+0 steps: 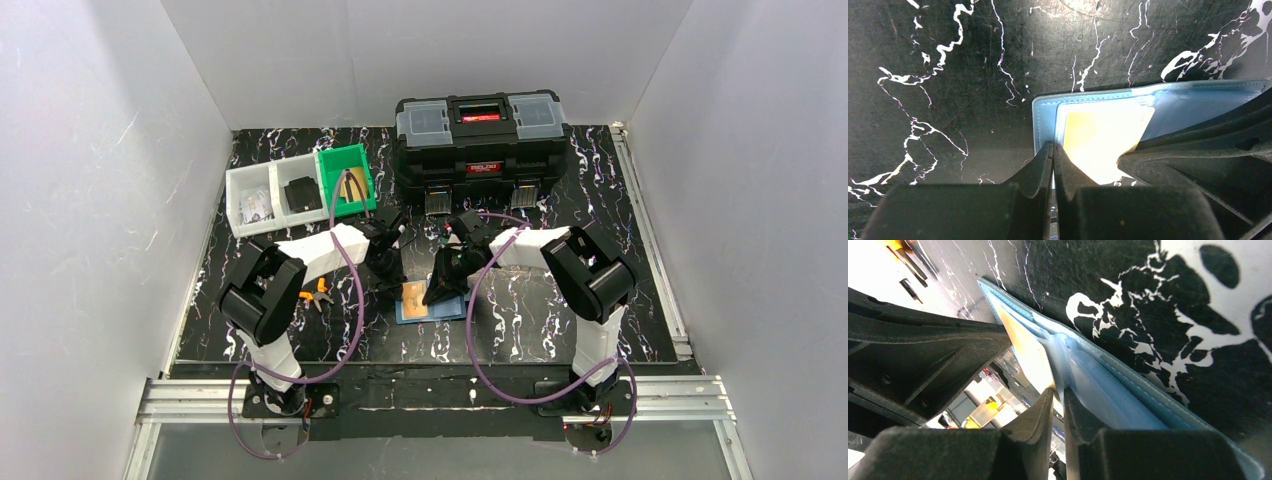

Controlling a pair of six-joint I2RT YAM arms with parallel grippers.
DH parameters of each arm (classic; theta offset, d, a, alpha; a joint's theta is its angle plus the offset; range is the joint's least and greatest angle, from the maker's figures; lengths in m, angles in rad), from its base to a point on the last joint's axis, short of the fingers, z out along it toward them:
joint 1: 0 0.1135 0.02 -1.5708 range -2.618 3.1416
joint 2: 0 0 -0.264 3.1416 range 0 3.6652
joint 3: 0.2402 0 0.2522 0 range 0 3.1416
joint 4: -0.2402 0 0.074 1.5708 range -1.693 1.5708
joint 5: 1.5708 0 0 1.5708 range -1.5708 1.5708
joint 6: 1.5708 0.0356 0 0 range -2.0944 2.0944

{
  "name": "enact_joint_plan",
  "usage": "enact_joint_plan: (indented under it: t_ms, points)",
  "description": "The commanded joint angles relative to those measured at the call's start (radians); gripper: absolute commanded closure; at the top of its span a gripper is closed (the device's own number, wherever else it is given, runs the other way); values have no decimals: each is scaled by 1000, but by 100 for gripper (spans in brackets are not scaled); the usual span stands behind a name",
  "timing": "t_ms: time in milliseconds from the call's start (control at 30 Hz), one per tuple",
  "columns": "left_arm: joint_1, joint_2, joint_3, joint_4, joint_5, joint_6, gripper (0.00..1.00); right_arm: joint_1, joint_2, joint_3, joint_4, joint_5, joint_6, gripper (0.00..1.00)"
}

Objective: Take the credit cards out of the card holder
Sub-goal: Remove the credit card from the card holder.

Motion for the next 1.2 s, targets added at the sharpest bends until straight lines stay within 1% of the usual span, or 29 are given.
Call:
enact_joint_plan:
  t_ms: [0,100,200,333,567,933,967,1067,1133,1167]
  points:
    - [-52,84,-31,2,-14,-13,100,3,12,-6,63,-30,18,81]
    - [-54,87,-30,2,-15,-16,100,2,10,-6,59,-23,14,84]
    - [-53,90,-24,-7,-21,-15,100,2,7,-9,57,-16,10,90]
    - [-52,100,-11,-31,-39,-6,100,-1,-16,-14,28,30,-14,98]
    - [-38,114,-16,-55,-49,14,100,-31,-68,-44,-19,101,-56,99]
    - [-27,124,-27,-51,-36,26,100,-66,-75,-84,-3,92,-64,99]
    - [-27,124,-26,-50,-34,25,100,-66,-71,-83,0,85,-64,95]
    - [-27,126,-22,-49,-29,26,100,-66,-64,-80,18,59,-58,78]
    - [-26,127,-21,-49,-27,28,100,-67,-55,-81,33,39,-50,71]
    - [-27,127,-20,-49,-27,29,100,-68,-49,-82,40,31,-46,70]
